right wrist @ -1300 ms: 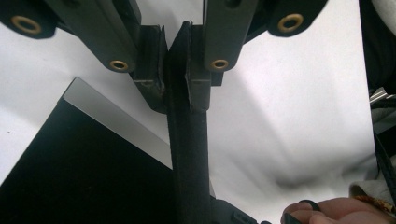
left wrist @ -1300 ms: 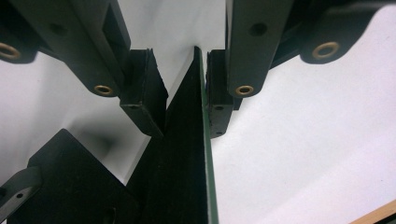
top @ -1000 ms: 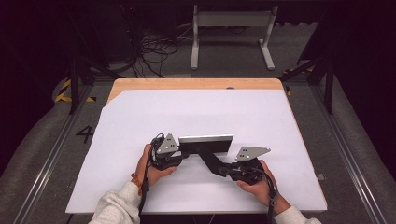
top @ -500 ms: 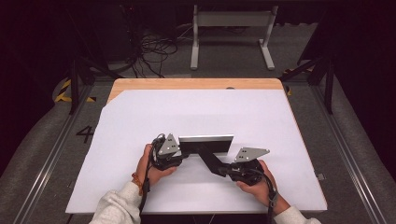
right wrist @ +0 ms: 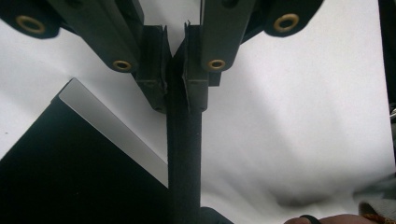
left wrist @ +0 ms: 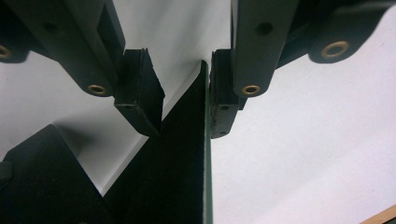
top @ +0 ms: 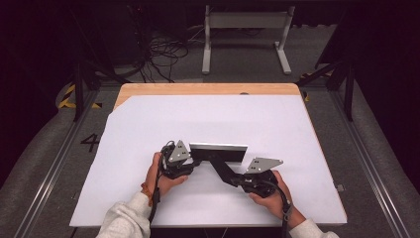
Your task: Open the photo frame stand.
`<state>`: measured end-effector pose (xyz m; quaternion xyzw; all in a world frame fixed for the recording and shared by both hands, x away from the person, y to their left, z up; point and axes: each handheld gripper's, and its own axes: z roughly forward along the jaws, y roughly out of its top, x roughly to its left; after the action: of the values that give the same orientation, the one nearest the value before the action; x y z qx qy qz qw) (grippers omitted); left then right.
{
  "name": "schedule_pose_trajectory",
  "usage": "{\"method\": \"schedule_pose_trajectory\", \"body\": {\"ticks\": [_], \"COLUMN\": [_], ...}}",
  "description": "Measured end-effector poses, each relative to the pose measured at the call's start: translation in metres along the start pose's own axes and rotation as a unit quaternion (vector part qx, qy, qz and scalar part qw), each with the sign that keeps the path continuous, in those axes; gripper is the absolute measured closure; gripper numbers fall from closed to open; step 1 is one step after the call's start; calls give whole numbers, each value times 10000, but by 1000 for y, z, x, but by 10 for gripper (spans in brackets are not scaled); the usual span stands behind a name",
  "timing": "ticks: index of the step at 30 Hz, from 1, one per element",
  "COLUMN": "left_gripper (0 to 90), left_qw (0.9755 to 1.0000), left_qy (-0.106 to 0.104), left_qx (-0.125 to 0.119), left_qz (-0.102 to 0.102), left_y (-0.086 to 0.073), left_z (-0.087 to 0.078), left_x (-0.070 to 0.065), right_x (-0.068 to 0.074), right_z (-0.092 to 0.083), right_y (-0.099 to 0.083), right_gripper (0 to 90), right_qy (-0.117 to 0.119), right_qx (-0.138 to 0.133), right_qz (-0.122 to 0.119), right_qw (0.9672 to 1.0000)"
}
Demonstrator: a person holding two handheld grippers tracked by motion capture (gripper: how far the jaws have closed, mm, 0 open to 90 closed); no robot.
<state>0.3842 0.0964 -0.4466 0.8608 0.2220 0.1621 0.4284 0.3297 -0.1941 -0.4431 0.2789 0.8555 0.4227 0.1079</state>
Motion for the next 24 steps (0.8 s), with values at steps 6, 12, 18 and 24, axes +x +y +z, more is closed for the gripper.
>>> {"method": "schedule_pose_trajectory", "body": {"ticks": [6, 12, 18, 24], "left_gripper": [618, 606, 603, 606], "left_qw": [9999, 9998, 9996, 9988], "left_qy": [-101, -166, -221, -304], "left_qx": [7, -87, -170, -379], "left_qz": [-48, 31, 71, 116], "left_y": [-2, 0, 1, 3], "left_z": [-3, -11, -18, -26], "left_x": [3, 1, 0, 0], "right_x": [0, -2, -3, -1], "right_z": [-2, -11, -21, -26], "right_y": [-1, -2, -1, 0], "right_gripper": [805, 797, 788, 795], "right_qy": [9, 18, -21, -137], "right_qx": [11, -102, -256, -295], "right_qz": [5, 63, 99, 41], "right_qw": [10000, 9999, 9996, 9995]}}
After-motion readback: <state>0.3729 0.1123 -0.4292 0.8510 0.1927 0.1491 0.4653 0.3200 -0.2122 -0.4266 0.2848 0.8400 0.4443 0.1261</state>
